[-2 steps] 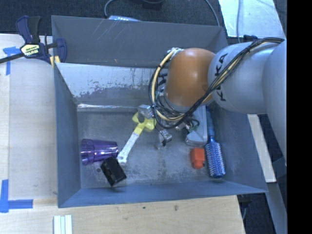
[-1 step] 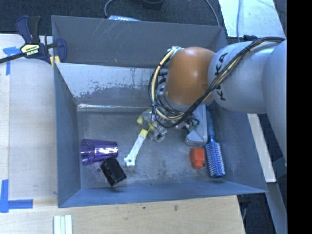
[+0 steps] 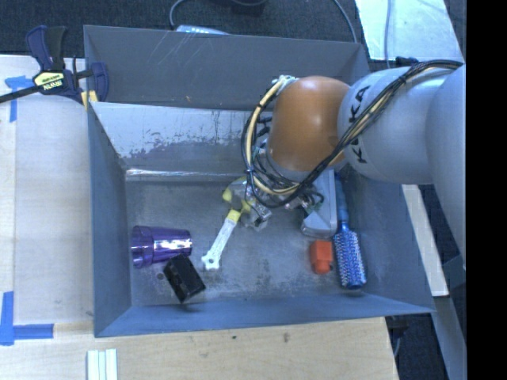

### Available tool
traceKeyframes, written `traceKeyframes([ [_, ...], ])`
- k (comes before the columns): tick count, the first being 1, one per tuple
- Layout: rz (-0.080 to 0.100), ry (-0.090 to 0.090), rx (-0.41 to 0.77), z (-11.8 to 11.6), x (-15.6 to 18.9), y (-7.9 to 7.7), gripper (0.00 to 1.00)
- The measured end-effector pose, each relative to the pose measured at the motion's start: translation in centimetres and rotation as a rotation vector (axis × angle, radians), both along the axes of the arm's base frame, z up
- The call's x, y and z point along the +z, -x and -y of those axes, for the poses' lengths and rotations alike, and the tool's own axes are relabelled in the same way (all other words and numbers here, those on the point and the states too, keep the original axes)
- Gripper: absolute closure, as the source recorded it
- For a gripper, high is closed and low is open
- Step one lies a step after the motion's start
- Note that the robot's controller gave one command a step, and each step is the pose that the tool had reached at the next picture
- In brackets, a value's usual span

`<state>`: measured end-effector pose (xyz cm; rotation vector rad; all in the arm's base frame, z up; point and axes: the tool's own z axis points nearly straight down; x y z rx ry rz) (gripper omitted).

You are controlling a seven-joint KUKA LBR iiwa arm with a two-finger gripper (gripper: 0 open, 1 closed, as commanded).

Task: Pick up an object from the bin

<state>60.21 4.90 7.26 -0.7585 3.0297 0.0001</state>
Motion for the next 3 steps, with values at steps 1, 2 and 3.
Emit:
traceKeyframes([
  [1, -0.011, 0.002, 0.012, 0.0, 3.2, 0.7, 1.00],
  [2, -0.002, -0.001, 0.003, 1.6, 8.8, 0.3, 1.00],
  [3, 0.017, 0.001, -0.005, 1.4, 10.0, -0.3, 1.00],
])
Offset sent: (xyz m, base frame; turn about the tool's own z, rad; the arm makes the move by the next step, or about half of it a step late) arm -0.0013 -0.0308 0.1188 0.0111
